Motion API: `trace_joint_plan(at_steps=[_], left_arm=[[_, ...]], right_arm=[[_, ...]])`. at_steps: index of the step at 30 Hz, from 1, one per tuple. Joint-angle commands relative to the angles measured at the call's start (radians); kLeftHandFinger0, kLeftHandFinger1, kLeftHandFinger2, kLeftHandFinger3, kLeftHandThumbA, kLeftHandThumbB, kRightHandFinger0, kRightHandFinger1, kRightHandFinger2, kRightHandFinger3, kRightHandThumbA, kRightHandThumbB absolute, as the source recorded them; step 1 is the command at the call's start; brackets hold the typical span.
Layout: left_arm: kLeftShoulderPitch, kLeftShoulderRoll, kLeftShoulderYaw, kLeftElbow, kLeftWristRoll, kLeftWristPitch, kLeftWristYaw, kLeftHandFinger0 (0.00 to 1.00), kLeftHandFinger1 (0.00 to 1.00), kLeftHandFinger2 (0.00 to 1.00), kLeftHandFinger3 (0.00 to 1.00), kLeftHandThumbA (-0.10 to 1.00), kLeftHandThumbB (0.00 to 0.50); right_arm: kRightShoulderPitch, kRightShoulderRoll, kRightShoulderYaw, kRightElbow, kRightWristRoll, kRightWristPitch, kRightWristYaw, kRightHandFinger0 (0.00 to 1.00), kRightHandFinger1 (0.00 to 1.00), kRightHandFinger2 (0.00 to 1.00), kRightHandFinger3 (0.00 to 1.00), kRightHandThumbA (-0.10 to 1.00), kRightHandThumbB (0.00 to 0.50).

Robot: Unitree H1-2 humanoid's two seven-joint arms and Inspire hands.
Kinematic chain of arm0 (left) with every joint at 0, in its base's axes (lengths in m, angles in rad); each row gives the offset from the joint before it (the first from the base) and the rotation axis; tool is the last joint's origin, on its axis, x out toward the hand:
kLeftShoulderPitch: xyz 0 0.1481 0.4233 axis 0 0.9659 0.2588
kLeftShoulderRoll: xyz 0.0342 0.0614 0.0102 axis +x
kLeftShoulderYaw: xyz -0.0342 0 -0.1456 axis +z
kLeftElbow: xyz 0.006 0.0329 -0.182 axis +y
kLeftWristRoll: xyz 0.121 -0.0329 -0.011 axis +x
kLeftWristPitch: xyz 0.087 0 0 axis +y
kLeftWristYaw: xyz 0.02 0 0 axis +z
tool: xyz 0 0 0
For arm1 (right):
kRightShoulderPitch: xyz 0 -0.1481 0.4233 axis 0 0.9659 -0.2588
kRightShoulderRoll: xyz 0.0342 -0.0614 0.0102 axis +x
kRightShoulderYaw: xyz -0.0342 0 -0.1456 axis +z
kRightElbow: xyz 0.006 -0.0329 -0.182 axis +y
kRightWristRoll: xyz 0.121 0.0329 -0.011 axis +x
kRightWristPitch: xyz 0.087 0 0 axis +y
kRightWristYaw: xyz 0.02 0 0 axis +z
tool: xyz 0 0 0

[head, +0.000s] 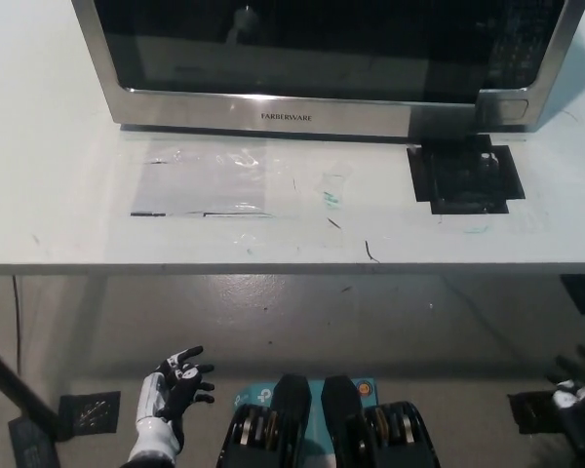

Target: A microwave is kept infront of the robot with its door slightly ajar. The robot uses its right hand to push the door towards the left to open it.

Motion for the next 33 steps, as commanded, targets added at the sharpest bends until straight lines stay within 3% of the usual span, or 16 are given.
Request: trace_joint_plan(at_steps=[1, 3, 7, 9, 12, 16, 21, 24, 26, 30, 33], left_arm=[[-0.027, -0.004, -0.004, -0.009, -0.009, -0.030, 0.020, 0.31, 0.32, 0.43, 0.55, 0.05, 0.000], [-0.026, -0.004, -0.004, -0.012, -0.012, -0.028, 0.015, 0.32, 0.32, 0.43, 0.56, 0.05, 0.000], [-0.029, 0.001, -0.005, -0.012, -0.006, -0.028, 0.023, 0.34, 0.33, 0.43, 0.55, 0.03, 0.000], [-0.031, 0.002, -0.005, -0.008, -0.009, -0.033, 0.018, 0.35, 0.33, 0.44, 0.55, 0.01, 0.000], [-0.023, 0.004, -0.005, -0.019, -0.009, -0.025, 0.018, 0.34, 0.33, 0.43, 0.55, 0.00, 0.000], [-0.019, 0.005, -0.004, -0.024, -0.012, -0.021, 0.017, 0.31, 0.31, 0.41, 0.53, 0.00, 0.000], [-0.008, 0.009, -0.012, -0.026, -0.006, -0.017, 0.008, 0.34, 0.34, 0.44, 0.55, 0.01, 0.000], [-0.009, 0.009, -0.012, -0.028, -0.005, -0.012, 0.013, 0.32, 0.32, 0.42, 0.53, 0.00, 0.000], [-0.010, 0.012, -0.015, -0.022, -0.002, -0.017, 0.012, 0.34, 0.34, 0.45, 0.55, 0.02, 0.000], [-0.012, 0.009, -0.012, -0.034, -0.003, -0.007, 0.019, 0.34, 0.33, 0.44, 0.54, 0.01, 0.000], [-0.014, 0.011, -0.016, -0.031, -0.002, -0.009, 0.014, 0.33, 0.33, 0.44, 0.55, 0.01, 0.000]], right_arm=[[0.005, -0.043, -0.011, -0.137, 0.003, 0.080, -0.015, 0.35, 0.57, 0.63, 0.77, 0.40, 0.255], [0.019, -0.059, -0.016, -0.204, 0.011, 0.119, -0.014, 0.33, 0.58, 0.63, 0.75, 0.42, 0.278], [0.032, -0.085, -0.021, -0.289, 0.027, 0.176, -0.011, 0.33, 0.59, 0.66, 0.78, 0.41, 0.275], [0.047, -0.115, -0.045, -0.385, 0.063, 0.206, -0.005, 0.33, 0.59, 0.68, 0.81, 0.48, 0.297], [0.032, -0.122, -0.060, -0.471, 0.106, 0.249, -0.014, 0.30, 0.58, 0.68, 0.79, 0.50, 0.329], [-0.016, -0.140, -0.052, -0.572, 0.139, 0.313, -0.011, 0.28, 0.56, 0.70, 0.82, 0.43, 0.269], [-0.097, -0.155, -0.044, -0.617, 0.146, 0.364, -0.020, 0.23, 0.53, 0.68, 0.80, 0.42, 0.264], [-0.191, -0.178, -0.030, -0.632, 0.155, 0.405, -0.017, 0.27, 0.55, 0.67, 0.81, 0.39, 0.221], [-0.309, -0.200, -0.015, -0.613, 0.143, 0.419, -0.017, 0.30, 0.56, 0.68, 0.81, 0.45, 0.250], [-0.432, -0.209, 0.003, -0.580, 0.111, 0.462, -0.038, 0.36, 0.55, 0.69, 0.83, 0.44, 0.254], [-0.514, -0.216, 0.016, -0.513, 0.100, 0.441, -0.030, 0.40, 0.59, 0.69, 0.83, 0.40, 0.200]])
